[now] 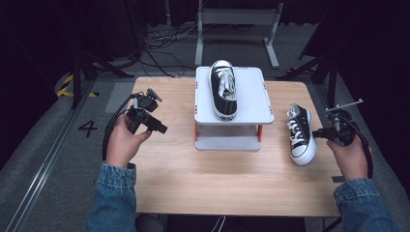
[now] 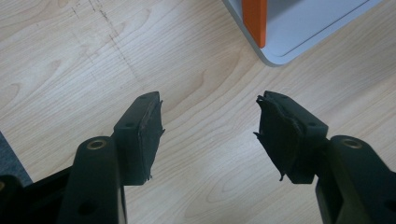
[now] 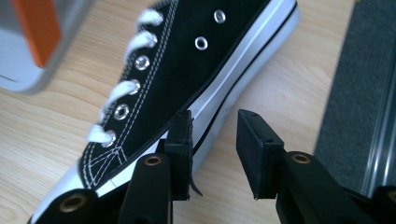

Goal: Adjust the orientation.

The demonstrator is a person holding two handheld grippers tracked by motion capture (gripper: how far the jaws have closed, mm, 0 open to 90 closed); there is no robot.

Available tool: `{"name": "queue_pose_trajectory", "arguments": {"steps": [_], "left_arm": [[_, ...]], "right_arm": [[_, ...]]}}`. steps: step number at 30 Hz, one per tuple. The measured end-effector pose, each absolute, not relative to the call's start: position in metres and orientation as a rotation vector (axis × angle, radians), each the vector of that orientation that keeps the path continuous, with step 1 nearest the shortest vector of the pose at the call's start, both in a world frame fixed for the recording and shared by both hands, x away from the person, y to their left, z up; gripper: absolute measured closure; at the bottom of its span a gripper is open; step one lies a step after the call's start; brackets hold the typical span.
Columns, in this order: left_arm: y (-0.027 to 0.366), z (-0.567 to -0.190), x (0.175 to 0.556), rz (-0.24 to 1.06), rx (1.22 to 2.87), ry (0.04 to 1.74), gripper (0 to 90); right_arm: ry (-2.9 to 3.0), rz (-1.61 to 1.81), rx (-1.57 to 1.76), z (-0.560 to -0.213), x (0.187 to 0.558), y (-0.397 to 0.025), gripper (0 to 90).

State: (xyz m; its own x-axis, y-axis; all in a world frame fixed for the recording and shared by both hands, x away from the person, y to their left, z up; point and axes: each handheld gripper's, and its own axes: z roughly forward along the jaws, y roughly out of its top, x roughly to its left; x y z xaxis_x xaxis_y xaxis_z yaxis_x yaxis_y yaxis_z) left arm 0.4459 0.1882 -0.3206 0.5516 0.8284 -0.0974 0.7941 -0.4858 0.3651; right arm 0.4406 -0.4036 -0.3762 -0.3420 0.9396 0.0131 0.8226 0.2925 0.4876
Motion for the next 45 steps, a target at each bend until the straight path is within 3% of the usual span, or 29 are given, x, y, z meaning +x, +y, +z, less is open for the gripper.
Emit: {"name": "queue_pose_trajectory", "arguments": {"steps": [9, 13, 18, 26, 29, 33, 35, 39, 45], "left_arm": [[0.193, -0.321, 0.441, 0.146, 2.418, 1.341, 40.3], [0.201, -0.32, 0.436, 0.15, 2.408, 1.37, 40.3], [0.207, -0.321, 0.431, 0.156, 2.406, 1.382, 40.3], [0.221, -0.329, 0.422, 0.149, 2.401, 1.444, 40.3], [0.224, -0.331, 0.42, 0.148, 2.399, 1.46, 40.4], [0.228, -0.332, 0.418, 0.155, 2.408, 1.471, 40.4], [0.229, -0.332, 0.417, 0.153, 2.396, 1.477, 40.5], [0.228, -0.331, 0.419, 0.15, 2.391, 1.476, 40.6], [0.217, -0.326, 0.423, 0.155, 2.411, 1.425, 40.5]], "right_arm": [[2.269, 0.522, 1.727, -0.391, 0.438, -0.422, 64.2], [2.242, 0.6, 1.682, -0.372, 0.448, -0.414, 60.0], [2.241, 0.607, 1.611, -0.358, 0.474, -0.399, 55.7], [2.238, 0.5, 1.796, -0.389, 0.536, -0.401, 52.6], [2.23, 0.544, 1.837, -0.396, 0.547, -0.405, 56.9], [2.223, 0.499, 1.832, -0.395, 0.553, -0.404, 77.8], [2.242, 0.502, 1.814, -0.392, 0.552, -0.401, 82.8], [2.272, 0.588, 1.782, -0.384, 0.545, -0.396, 85.0], [2.359, 0.667, 1.521, -0.348, 0.501, -0.364, 90.0]]}}
